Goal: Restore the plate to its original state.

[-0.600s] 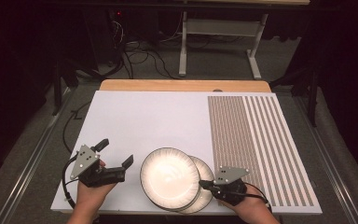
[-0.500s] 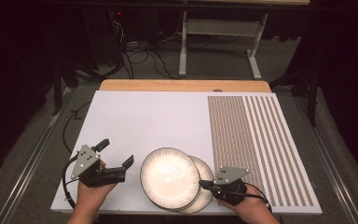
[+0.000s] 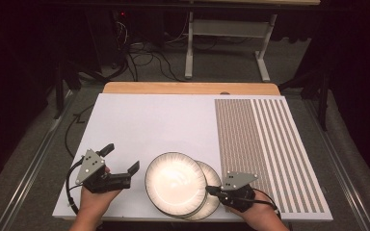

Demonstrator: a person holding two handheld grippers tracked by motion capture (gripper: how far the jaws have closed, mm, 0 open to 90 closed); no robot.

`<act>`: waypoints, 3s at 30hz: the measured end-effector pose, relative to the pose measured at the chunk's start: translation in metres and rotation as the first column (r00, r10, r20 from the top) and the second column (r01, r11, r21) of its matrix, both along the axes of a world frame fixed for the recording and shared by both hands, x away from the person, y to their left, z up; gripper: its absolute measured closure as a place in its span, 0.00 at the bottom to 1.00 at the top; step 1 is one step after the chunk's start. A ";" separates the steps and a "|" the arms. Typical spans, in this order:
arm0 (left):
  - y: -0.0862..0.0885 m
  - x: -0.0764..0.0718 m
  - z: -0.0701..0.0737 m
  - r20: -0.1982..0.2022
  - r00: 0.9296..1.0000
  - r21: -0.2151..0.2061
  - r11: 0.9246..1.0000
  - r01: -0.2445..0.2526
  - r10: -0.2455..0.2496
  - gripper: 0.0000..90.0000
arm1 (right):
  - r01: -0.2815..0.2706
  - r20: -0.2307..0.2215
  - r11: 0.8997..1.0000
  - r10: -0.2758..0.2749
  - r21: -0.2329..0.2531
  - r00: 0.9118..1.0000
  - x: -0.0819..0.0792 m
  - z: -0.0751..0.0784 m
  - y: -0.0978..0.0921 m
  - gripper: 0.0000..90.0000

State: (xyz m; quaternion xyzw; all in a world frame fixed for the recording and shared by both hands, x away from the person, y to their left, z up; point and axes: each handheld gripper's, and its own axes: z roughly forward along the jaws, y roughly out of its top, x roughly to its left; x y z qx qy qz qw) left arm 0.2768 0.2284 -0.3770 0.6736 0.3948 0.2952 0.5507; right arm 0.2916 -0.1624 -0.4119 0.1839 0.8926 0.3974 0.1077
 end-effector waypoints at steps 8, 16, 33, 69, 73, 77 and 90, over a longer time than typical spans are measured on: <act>0.000 0.000 0.000 0.001 1.000 0.000 1.000 0.003 -0.003 0.00 | 0.001 0.001 1.000 -0.001 0.001 1.000 0.000 0.000 0.000 1.00; 0.000 0.000 -0.002 0.006 1.000 0.000 1.000 0.000 0.000 0.00 | 0.009 -0.001 1.000 -0.009 0.008 1.000 0.000 0.001 -0.001 1.00; -0.001 0.000 -0.002 0.007 1.000 0.001 1.000 0.004 -0.004 0.00 | 0.023 -0.002 1.000 -0.023 0.013 1.000 0.000 0.002 -0.005 1.00; 0.000 0.000 -0.002 0.005 1.000 0.000 1.000 0.007 -0.007 0.00 | 0.046 -0.002 0.999 -0.046 0.018 0.999 0.001 0.004 -0.011 1.00; 0.000 0.000 -0.002 0.005 1.000 0.000 1.000 0.009 -0.009 0.00 | 0.050 0.000 0.999 -0.050 0.022 0.999 0.001 0.004 -0.013 1.00; 0.000 0.000 -0.002 0.005 1.000 -0.001 1.000 0.009 -0.009 0.00 | 0.052 0.001 0.998 -0.052 0.021 0.999 0.001 0.005 -0.015 1.00; -0.001 0.000 -0.002 0.003 1.000 0.001 1.000 0.011 -0.011 0.00 | 0.066 0.000 0.997 -0.066 0.034 0.998 0.002 0.006 -0.021 1.00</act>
